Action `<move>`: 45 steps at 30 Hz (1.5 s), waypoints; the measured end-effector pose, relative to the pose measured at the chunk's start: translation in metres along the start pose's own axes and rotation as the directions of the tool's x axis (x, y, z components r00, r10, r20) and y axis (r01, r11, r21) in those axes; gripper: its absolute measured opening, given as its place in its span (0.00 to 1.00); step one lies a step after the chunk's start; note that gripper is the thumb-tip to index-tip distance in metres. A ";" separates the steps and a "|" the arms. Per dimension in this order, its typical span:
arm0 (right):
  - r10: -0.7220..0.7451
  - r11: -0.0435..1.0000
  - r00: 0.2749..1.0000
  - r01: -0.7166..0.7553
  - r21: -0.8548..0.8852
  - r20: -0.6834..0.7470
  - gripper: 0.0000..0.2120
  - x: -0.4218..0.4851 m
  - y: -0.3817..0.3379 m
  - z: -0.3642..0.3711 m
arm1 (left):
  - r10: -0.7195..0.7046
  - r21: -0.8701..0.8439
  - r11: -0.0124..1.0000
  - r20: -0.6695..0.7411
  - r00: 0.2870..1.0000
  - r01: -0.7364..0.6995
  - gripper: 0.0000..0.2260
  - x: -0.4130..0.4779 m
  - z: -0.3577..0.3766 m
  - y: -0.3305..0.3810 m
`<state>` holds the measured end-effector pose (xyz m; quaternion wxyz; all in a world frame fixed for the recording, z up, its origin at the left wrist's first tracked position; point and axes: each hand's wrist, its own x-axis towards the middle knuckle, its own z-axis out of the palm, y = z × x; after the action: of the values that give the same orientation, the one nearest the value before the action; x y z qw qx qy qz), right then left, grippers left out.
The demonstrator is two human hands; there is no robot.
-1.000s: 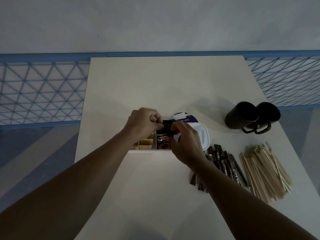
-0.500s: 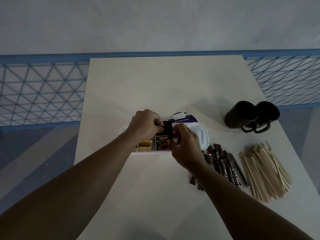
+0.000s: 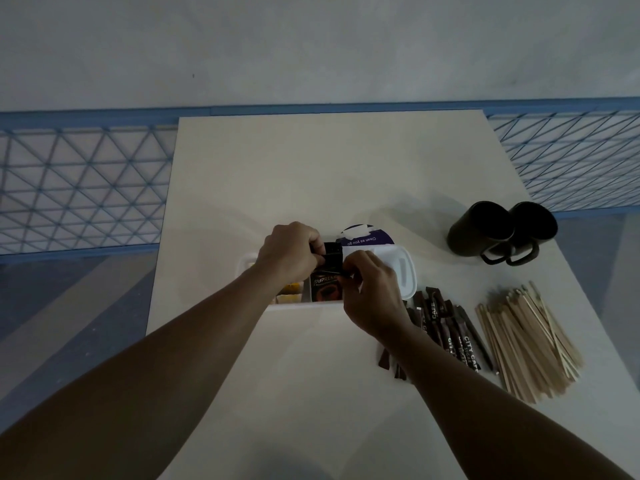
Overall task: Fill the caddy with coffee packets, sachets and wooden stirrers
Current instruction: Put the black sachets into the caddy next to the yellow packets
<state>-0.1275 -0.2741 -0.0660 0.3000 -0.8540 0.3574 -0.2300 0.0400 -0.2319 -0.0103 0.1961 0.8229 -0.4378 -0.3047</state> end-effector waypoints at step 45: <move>0.237 0.967 0.959 -0.248 -0.056 -0.157 0.16 -0.069 -0.014 -0.055 | 0.172 -0.223 0.955 -0.124 0.977 -0.197 0.03 -0.064 0.000 0.022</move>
<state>-0.1985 -0.2338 -0.0292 0.2659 -0.7948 0.4894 -0.2409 -0.0012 -0.1901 0.0238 0.3415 0.7642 -0.4631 -0.2914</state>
